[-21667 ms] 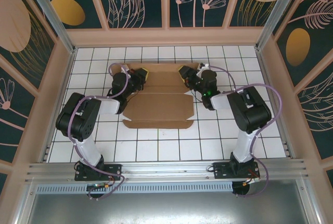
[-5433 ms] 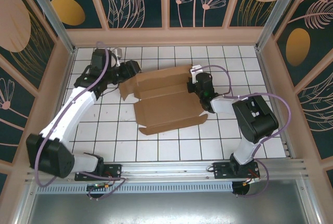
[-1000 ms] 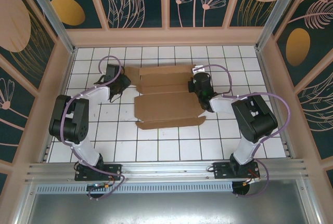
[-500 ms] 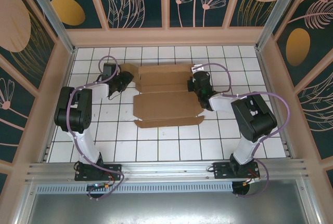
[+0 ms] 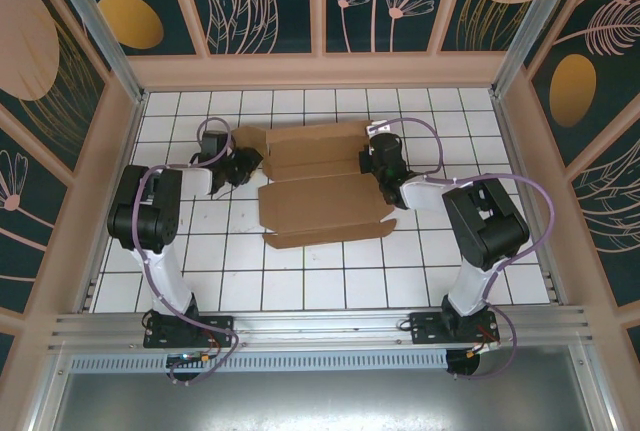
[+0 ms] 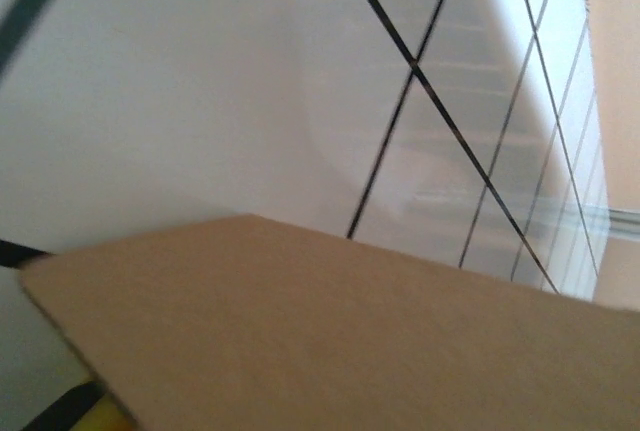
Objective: Fold the paper box
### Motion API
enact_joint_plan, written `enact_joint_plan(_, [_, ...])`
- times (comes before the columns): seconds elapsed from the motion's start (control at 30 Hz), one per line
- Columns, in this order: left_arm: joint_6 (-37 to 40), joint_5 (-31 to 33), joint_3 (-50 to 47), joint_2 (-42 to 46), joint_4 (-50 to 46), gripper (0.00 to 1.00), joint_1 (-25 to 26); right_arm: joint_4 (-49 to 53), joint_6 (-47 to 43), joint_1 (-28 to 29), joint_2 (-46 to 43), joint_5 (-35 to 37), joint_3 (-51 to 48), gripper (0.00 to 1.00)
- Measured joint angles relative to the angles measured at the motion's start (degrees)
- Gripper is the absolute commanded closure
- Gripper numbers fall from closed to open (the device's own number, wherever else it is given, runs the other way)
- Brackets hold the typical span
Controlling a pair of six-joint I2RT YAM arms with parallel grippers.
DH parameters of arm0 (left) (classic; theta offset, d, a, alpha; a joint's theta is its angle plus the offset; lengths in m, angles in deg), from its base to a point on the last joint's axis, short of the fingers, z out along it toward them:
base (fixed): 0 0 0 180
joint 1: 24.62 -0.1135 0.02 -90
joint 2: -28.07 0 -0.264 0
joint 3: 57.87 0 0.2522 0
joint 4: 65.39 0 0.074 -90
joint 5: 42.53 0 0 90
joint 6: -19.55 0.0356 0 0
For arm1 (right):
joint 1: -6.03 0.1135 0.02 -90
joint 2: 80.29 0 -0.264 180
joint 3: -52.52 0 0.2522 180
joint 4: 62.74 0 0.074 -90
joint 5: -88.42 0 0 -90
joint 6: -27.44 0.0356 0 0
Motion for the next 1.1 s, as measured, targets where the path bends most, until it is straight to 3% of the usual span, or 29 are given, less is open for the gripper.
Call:
enact_joint_plan(0.6, [-4.83,-5.55,-2.93,0.81,4.22,0.7,0.37,-0.28,0.11,-0.02,0.52,0.24,0.33,1.0])
enact_joint_plan(0.93, [-3.96,-0.24,-6.21,12.11,-2.8,0.82,-0.24,-0.09,0.94,0.0,0.52,0.39,0.33,1.0])
enact_joint_plan(1.1, [-1.99,4.07,-9.86,20.28,-6.8,0.83,-0.46,-0.07,1.4,0.0,0.52,0.42,0.33,1.0])
